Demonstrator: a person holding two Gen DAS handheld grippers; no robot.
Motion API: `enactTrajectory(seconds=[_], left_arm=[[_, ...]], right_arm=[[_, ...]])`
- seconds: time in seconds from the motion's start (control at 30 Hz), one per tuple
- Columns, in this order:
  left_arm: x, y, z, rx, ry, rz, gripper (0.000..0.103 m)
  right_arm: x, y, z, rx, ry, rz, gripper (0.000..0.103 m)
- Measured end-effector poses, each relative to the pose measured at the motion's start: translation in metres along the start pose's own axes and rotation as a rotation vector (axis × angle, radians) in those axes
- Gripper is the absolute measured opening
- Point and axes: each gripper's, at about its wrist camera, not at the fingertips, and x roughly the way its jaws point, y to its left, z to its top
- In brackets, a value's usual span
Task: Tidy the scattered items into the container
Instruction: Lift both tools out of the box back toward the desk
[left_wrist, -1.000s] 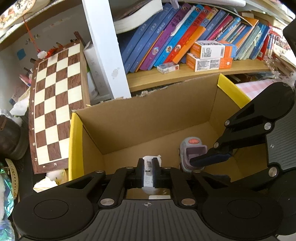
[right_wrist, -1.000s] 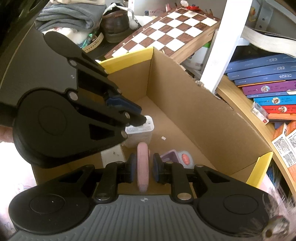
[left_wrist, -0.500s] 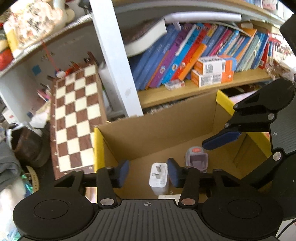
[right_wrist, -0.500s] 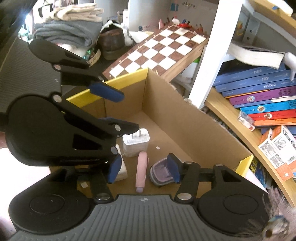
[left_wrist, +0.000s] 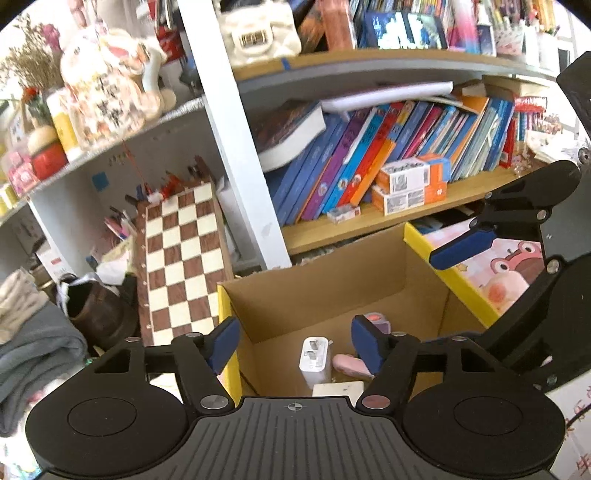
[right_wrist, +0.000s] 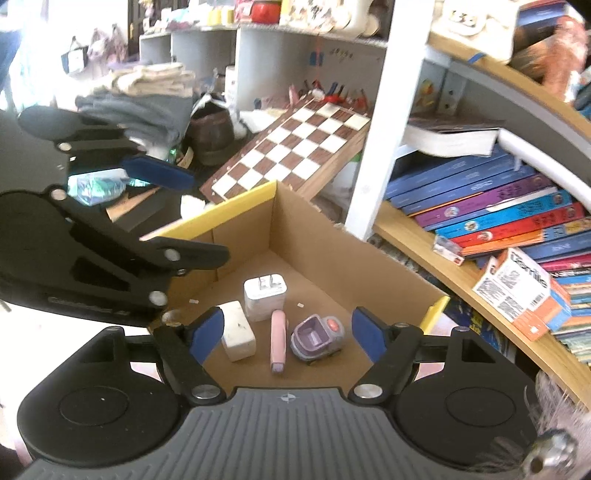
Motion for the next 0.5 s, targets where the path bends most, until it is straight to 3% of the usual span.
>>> enactTrajectory(seconds=[0.5], left_arm=[[-0.063, -0.018, -0.015, -0.041, -0.065, -0.007, 0.078]], right_arm=[[-0.058, 0.011, -0.026, 0.05, -0.062, -0.048, 0.081]])
